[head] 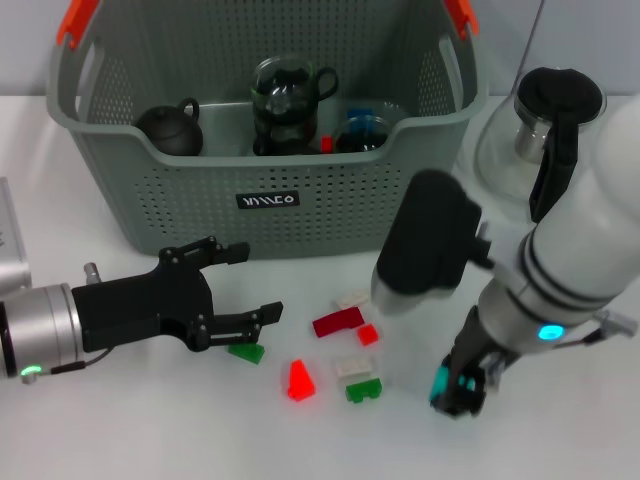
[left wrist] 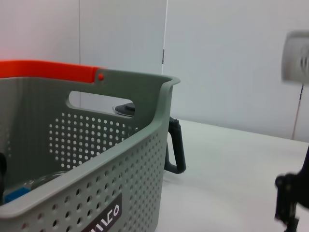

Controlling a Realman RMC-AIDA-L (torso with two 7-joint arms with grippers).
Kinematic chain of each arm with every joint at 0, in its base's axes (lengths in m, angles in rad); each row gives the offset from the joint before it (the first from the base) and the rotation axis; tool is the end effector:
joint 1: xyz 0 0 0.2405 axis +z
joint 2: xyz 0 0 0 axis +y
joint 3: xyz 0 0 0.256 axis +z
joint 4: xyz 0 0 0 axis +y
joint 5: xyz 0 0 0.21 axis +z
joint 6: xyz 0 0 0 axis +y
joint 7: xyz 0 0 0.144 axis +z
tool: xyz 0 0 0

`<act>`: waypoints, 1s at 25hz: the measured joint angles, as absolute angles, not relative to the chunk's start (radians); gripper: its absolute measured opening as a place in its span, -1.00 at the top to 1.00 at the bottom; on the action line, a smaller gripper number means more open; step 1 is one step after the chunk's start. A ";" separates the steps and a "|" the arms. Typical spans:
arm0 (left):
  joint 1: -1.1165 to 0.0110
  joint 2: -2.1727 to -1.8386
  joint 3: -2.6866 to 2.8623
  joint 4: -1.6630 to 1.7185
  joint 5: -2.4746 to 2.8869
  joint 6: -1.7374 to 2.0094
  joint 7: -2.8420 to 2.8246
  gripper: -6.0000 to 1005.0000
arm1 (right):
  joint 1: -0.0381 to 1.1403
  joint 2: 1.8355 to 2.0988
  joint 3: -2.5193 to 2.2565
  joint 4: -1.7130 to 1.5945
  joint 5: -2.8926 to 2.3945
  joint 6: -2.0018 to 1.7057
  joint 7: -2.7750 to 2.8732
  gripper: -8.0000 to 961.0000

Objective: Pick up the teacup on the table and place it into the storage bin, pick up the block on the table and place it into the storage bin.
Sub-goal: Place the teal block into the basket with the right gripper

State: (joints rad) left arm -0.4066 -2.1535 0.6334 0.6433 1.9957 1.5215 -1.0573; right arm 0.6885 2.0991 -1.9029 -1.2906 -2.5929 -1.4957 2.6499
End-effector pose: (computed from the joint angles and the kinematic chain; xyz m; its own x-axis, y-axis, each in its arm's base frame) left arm -0.2902 0.2933 -0.0246 0.8394 0.1874 0.5102 0.3738 -0.8805 -0.2915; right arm 0.1482 0.3086 -0.0900 0.7666 -0.3504 0.5381 -0.2433 -0.9340 -0.2615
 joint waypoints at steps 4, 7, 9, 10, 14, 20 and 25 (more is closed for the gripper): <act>-0.401 -2.151 0.632 0.646 2.007 1.518 -1.057 -0.75 | 0.698 2.100 -1.737 -1.490 -2.586 -1.624 2.640 0.07; -0.390 -2.152 0.630 0.646 2.021 1.493 -1.057 -0.75 | 0.760 2.102 -1.560 -1.617 -2.542 -1.689 2.645 0.05; -0.384 -2.154 0.630 0.647 2.028 1.481 -1.057 -0.75 | 0.837 2.100 -1.428 -1.648 -2.510 -1.717 2.648 0.03; -0.382 -2.155 0.630 0.647 2.032 1.478 -1.057 -0.75 | 0.877 2.100 -1.367 -1.653 -2.497 -1.729 2.644 0.02; -0.379 -2.158 0.630 0.644 2.036 1.473 -1.056 -0.75 | 1.035 2.099 -1.192 -1.585 -2.488 -1.688 2.595 -0.01; -0.379 -2.160 0.630 0.643 2.035 1.476 -1.055 -0.75 | 1.178 2.083 -1.137 -1.217 -2.512 -1.416 2.491 -0.06; -0.380 -2.161 0.630 0.643 2.031 1.482 -1.061 -0.75 | 1.216 2.068 -1.138 -0.968 -2.556 -1.208 2.420 -0.10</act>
State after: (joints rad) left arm -0.3805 -2.1611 0.6305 0.6426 2.0315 1.4824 -1.0611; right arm 1.2161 2.0683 -1.1380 -0.9683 -2.5556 -1.2082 2.4200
